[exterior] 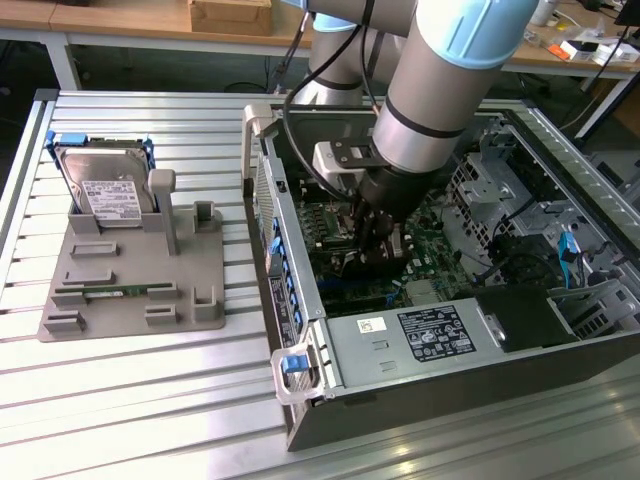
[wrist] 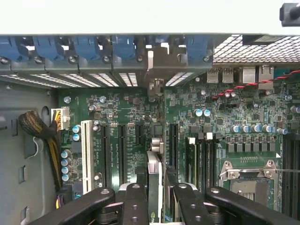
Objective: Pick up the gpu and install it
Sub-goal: 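Insert the gpu into the slot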
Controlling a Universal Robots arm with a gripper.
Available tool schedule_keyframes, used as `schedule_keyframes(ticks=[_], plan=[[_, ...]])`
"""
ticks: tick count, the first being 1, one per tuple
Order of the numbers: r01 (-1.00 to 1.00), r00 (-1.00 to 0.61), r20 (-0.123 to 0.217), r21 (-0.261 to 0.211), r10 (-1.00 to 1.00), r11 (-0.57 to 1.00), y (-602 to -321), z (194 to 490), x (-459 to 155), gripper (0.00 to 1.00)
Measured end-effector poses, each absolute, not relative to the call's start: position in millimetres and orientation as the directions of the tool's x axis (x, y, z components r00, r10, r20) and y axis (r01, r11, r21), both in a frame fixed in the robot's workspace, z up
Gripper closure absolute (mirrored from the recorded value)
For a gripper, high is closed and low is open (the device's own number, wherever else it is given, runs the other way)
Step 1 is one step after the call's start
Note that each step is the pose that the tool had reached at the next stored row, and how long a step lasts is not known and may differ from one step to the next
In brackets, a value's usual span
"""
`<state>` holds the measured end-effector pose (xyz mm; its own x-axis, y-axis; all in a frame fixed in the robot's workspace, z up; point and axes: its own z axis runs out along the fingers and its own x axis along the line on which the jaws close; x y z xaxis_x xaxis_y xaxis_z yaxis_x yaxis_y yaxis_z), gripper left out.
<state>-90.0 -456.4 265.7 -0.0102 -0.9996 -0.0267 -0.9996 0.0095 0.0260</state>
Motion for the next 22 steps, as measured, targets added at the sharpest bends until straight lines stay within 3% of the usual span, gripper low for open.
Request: schedule_keyframes(ticks=[13,22], plan=[[-0.997,0.076,-0.027,0.026,-0.997,-0.076,-456.5,266.9,-92.6,0.74],[-0.999,0.038,-0.027,0.026,-0.999,-0.039,-458.2,267.2,-93.0,0.74]])
